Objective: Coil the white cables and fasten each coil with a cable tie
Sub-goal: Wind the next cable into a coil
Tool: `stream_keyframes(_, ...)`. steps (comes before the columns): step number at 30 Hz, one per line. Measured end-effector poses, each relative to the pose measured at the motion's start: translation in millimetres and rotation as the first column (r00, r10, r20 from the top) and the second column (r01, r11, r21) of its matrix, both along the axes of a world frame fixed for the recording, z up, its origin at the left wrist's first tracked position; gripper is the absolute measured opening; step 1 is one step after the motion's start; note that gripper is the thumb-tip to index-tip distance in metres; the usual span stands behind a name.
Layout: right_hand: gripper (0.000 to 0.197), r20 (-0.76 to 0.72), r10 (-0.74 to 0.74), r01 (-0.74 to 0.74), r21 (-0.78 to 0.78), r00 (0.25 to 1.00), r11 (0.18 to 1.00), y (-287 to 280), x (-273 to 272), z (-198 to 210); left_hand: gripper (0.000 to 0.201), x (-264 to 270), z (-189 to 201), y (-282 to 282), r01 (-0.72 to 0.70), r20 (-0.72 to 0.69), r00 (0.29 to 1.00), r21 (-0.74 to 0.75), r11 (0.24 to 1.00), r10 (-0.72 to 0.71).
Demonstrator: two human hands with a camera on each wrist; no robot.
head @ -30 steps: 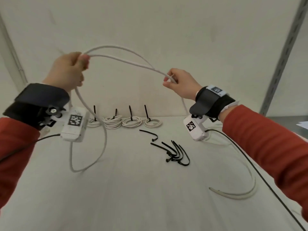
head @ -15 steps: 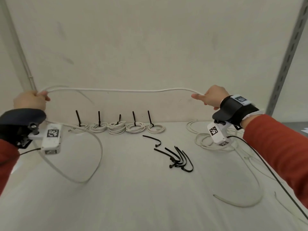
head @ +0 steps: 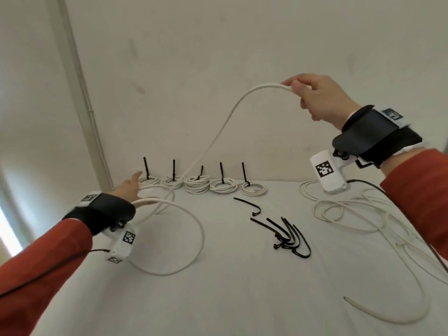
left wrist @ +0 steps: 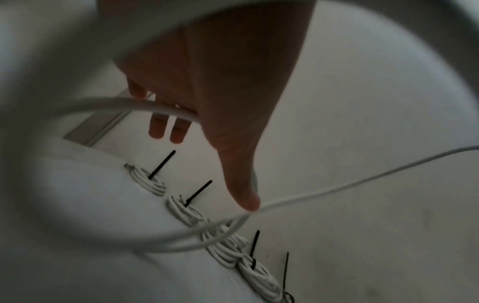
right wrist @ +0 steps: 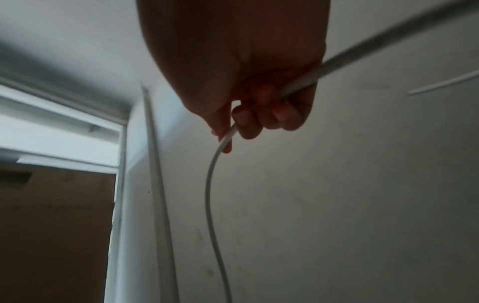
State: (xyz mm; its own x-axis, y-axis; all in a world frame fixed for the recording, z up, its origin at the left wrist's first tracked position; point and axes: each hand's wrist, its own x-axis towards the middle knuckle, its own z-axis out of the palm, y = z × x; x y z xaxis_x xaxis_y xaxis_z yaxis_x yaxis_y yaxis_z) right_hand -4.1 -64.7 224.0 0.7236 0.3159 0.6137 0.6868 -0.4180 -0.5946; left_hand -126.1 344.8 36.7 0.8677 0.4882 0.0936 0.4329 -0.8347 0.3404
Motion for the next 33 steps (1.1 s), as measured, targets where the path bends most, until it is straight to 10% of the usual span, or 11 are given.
stream_keyframes(5,0.027,0.053,-0.051,0.06,-0.176,0.997,0.983,37.3,-7.0,-4.5,0.125,0.4,34.7,6.0,-0.044,0.068,0.997,0.117,0.992,0.036)
stream_keyframes(11,0.024,0.196,0.137,-0.09,-0.235,0.971,0.968,69.3,-24.0,-9.5,0.141,6.5,101.7,-40.6,0.233,0.438,0.862,0.108,0.967,-0.256)
stream_keyframes(14,0.024,0.32,0.179,-0.106,-0.233,0.93,0.967,82.0,-35.0,-9.9,0.124,11.1,118.2,-95.1,0.476,0.528,0.752,-0.022,0.879,-0.394)
stream_keyframes(17,0.02,0.364,0.181,-0.126,-0.169,0.914,0.978,88.6,-41.0,-7.1,0.056,26.5,118.9,-125.7,0.62,0.596,0.661,-0.09,0.78,-0.457)
stream_keyframes(19,0.019,0.317,0.17,-0.138,-0.121,0.933,0.983,84.3,-39.9,-3.3,0.011,32.1,120.0,-134.6,0.681,0.683,0.593,-0.144,0.718,-0.426)
stream_keyframes(25,0.035,-0.19,0.377,-0.37,0.073,0.906,0.926,35.8,-31.3,-16.6,0.032,45.3,134.0,-121.0,0.528,0.832,0.539,-0.212,0.822,-0.132)
stream_keyframes(33,0.042,-0.347,0.364,-0.345,0.116,0.865,0.931,-33.2,-20.1,-46.5,0.026,58.8,146.9,-76.0,0.275,0.828,0.553,-0.281,0.919,0.088)
